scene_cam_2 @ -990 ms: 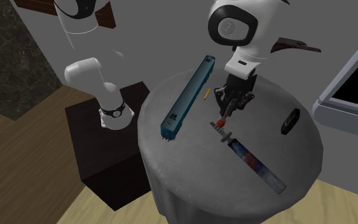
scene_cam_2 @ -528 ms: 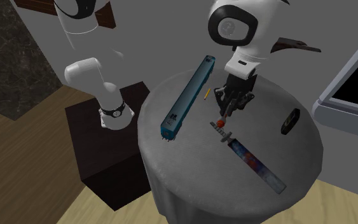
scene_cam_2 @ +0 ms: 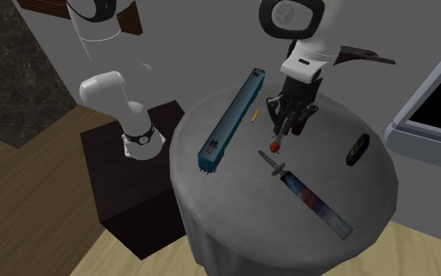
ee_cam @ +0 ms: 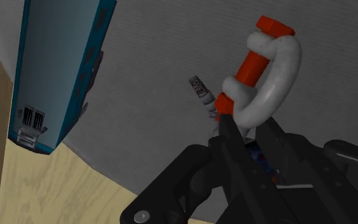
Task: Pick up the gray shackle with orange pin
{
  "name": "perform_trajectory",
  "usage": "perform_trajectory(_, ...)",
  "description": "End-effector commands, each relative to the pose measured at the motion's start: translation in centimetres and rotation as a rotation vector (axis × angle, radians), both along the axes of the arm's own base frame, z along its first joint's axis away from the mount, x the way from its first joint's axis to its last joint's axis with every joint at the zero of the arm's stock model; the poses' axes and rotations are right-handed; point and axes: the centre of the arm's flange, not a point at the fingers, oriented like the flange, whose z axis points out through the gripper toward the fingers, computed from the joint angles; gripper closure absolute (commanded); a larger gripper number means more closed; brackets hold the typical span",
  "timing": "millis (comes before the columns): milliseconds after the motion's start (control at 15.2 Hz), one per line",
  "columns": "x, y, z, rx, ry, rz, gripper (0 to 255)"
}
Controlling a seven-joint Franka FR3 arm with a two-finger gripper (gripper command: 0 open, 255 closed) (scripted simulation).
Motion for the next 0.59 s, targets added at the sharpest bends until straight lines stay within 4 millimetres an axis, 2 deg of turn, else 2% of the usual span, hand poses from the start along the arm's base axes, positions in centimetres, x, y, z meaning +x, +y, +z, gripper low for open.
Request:
perform_trajectory(0,-0.1,-0.1,1.2,0.0,0.0,0.0,255)
perform_trajectory(396,-0.1,-0.1,4.3,0.0,0.0,0.0,255)
perform_trajectory(528,-0.1,-0.1,4.4,0.0,0.0,0.0,255)
